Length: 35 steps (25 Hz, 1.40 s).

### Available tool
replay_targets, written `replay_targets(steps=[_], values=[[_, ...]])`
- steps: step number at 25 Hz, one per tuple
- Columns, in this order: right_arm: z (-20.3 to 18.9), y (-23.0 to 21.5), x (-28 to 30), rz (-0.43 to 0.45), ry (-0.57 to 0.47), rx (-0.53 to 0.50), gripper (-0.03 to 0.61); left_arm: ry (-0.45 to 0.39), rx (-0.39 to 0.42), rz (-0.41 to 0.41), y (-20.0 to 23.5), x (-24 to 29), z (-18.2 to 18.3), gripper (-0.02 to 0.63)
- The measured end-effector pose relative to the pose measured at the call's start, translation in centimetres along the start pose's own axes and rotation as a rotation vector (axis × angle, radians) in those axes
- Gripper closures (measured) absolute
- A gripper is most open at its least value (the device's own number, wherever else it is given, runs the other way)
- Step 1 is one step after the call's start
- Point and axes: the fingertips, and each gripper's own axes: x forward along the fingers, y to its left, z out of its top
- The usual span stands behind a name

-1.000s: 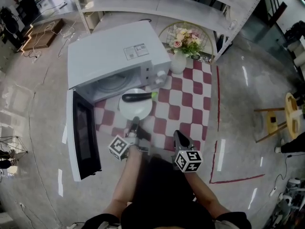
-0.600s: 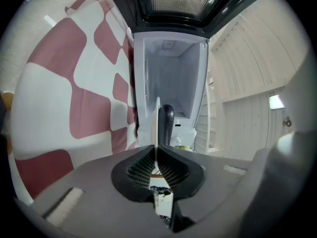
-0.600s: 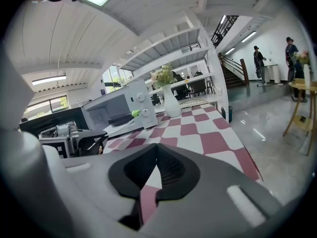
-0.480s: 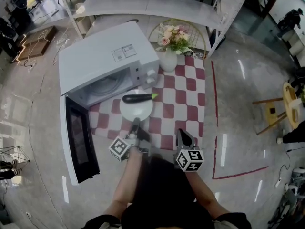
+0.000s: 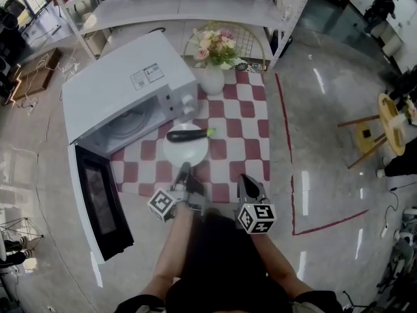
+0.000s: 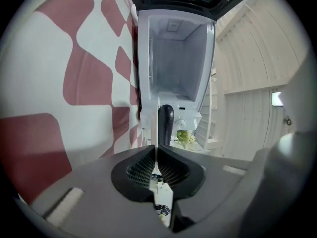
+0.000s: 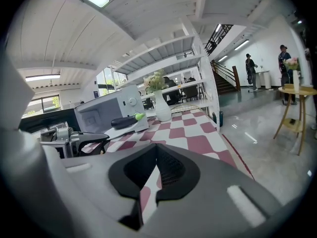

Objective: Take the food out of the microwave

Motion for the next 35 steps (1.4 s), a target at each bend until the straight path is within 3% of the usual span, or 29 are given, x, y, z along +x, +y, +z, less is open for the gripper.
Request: replay_targets(steps=[5, 11, 19, 35], values=[[-0.4, -0.9, -0.5, -0.039, -0.001, -0.001, 0.577, 0.049, 0.012, 0.003, 0.6, 0.8, -1.1, 0.591], [-0.6, -1.4, -1.1, -0.076, -0.012, 0.012, 0.577, 0.095, -0.032, -0.002, -0.1, 1.6, -2.6, 0.591], [-0.6, -2.6, -2.4, -0.154, -0.035, 0.039, 0.577, 0.148, 0.008, 0.021, 0.4, 2.0, -3.9, 0.591], [0.4, -7.2, -7.4, -0.415, -0.136, 0.048, 0.578, 0.304, -0.021, 0.047, 0.4, 1.7, -9.3, 0.591]])
